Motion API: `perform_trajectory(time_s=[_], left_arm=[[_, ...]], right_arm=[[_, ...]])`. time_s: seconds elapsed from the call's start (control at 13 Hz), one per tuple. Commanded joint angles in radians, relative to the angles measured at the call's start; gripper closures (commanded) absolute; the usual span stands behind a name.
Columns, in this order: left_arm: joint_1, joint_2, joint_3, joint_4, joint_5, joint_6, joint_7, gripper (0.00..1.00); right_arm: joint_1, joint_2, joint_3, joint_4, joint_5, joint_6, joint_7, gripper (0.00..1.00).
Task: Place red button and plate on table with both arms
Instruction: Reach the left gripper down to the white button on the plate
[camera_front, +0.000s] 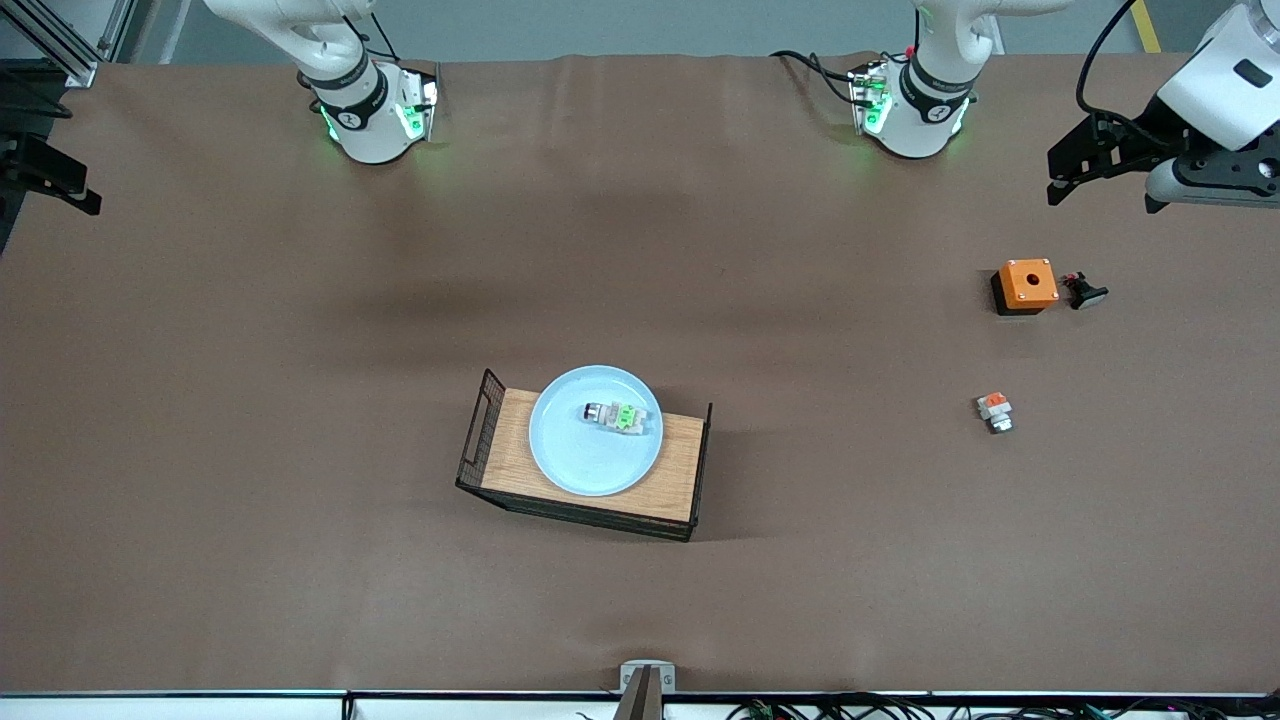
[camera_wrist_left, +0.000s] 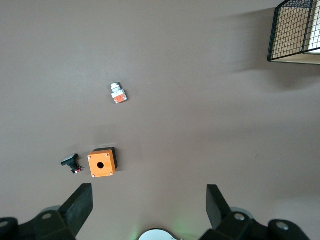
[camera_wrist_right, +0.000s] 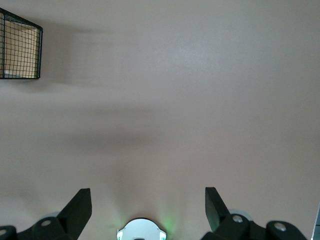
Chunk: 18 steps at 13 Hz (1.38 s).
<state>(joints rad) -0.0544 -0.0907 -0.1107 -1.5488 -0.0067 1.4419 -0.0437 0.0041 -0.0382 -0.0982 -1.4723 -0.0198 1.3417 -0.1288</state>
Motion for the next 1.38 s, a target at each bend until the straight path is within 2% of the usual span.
perform_trajectory(time_s=[0.0, 0.23, 0.38, 0.62, 0.92, 1.15, 1.31], left_arm=[[-0.004, -0.020, -0.015, -0.021, 0.013, 0.008, -0.027, 0.00], [-0.010, 0.000, -0.021, -0.016, 0.004, 0.015, -0.053, 0.00], [-0.012, 0.005, -0.072, -0.016, -0.002, 0.017, -0.120, 0.00], [-0.018, 0.078, -0.156, 0.048, -0.073, 0.054, -0.682, 0.00], [-0.044, 0.224, -0.288, 0.130, -0.098, 0.110, -1.305, 0.00], [-0.116, 0.316, -0.307, 0.179, -0.096, 0.193, -1.566, 0.00], [-0.163, 0.385, -0.305, 0.212, -0.095, 0.299, -1.707, 0.00]], right_arm=[[-0.016, 0.007, 0.006, 0.021, 0.015, -0.012, -0.014, 0.00], [-0.016, 0.007, 0.006, 0.021, 0.015, -0.012, -0.014, 0.00], [-0.016, 0.007, 0.006, 0.021, 0.015, -0.012, -0.014, 0.00], [-0.016, 0.007, 0.006, 0.021, 0.015, -0.012, -0.014, 0.00], [-0.016, 0.007, 0.006, 0.021, 0.015, -0.012, -0.011, 0.00], [-0.016, 0.007, 0.006, 0.021, 0.015, -0.012, -0.011, 0.00], [-0.016, 0.007, 0.006, 0.021, 0.015, -0.012, -0.009, 0.00]])
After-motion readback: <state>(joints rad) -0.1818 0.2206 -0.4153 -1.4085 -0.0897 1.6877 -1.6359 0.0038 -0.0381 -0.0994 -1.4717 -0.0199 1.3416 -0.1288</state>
